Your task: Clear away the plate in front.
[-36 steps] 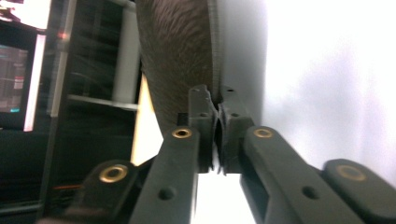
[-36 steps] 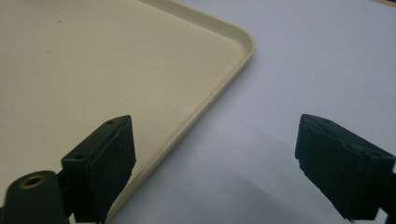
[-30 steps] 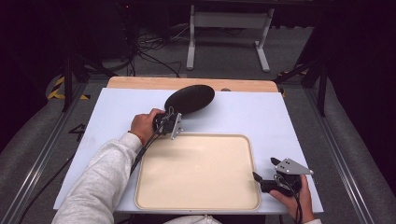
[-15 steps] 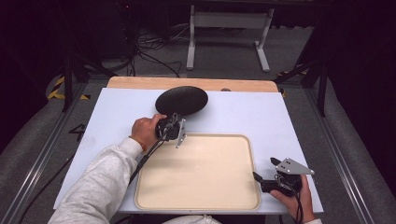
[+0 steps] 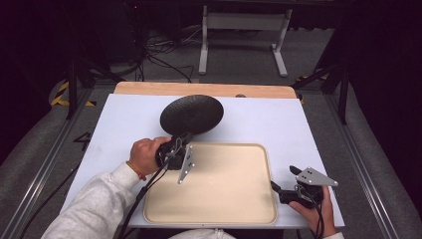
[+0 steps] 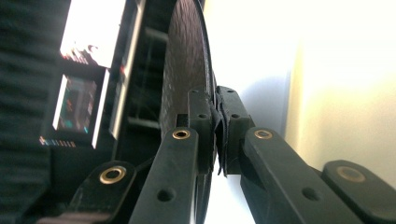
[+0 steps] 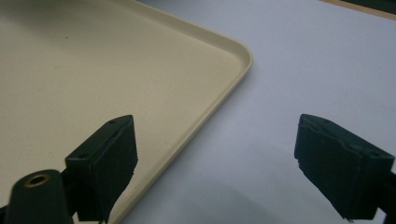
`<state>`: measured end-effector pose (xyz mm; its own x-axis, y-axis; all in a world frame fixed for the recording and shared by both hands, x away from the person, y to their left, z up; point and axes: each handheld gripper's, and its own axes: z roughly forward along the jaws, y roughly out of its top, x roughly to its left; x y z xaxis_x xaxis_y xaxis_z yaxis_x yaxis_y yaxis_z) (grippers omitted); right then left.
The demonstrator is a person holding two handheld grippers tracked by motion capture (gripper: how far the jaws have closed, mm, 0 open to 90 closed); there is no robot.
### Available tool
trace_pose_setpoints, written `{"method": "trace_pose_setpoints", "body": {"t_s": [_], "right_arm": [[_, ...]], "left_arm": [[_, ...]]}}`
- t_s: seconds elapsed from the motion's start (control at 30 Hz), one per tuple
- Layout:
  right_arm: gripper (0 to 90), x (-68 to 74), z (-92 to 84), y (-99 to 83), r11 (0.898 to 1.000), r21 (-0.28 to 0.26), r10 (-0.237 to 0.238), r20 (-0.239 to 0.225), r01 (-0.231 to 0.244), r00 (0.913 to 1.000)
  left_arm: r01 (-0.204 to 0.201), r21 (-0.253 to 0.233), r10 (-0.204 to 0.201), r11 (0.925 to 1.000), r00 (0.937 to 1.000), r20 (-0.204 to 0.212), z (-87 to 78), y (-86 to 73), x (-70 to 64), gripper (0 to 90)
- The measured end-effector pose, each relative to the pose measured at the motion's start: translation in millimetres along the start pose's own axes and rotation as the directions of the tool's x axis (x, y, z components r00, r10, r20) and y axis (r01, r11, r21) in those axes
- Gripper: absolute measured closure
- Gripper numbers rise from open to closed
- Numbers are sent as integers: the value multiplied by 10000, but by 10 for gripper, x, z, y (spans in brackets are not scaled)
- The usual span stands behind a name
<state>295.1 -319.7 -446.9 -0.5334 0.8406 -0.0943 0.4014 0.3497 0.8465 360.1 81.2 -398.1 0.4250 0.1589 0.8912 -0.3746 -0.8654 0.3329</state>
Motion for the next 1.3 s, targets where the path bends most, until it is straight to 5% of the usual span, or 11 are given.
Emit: {"method": "trace_pose_setpoints", "body": {"t_s": [0.23,0.27,0.37,0.67,0.8,0.9,1.0,1.17,1.3], "right_arm": [[134,-10,-4,1,10000,4,58,22,-58,10000],[134,-15,-10,-3,10000,22,53,74,-54,10000],[136,-33,-29,-8,9998,-72,163,136,-162,9998],[136,-35,-39,-14,9998,-91,176,95,-175,9998],[136,-47,-57,-22,9996,-146,253,117,-251,9996],[136,-43,-56,-23,9998,-126,178,179,-176,9997],[137,-51,-57,-29,9997,-117,224,184,-222,9996],[137,-46,-70,-32,9997,-129,204,192,-202,9996],[137,-46,-64,-38,9998,-91,159,203,-157,9997]], "left_arm": [[-356,-1010,376,9942,9991,173,-355,227,-142,854],[-649,-1128,711,9915,9961,517,-409,284,-188,854],[-546,-1526,684,9868,9939,864,-476,369,-259,857],[-951,-2864,1409,9534,9795,1438,-659,628,-535,836],[-791,-2879,1363,9544,9733,1846,-648,647,-583,830],[-1047,-2978,1664,9489,9676,1901,-631,653,-641,825],[-1132,-2879,1730,9510,9662,1914,-603,644,-672,829],[-1144,-2867,1850,9512,9547,2330,-534,593,-719,848],[-705,-2900,1532,9544,9496,2735,-501,568,-701,858]]}}
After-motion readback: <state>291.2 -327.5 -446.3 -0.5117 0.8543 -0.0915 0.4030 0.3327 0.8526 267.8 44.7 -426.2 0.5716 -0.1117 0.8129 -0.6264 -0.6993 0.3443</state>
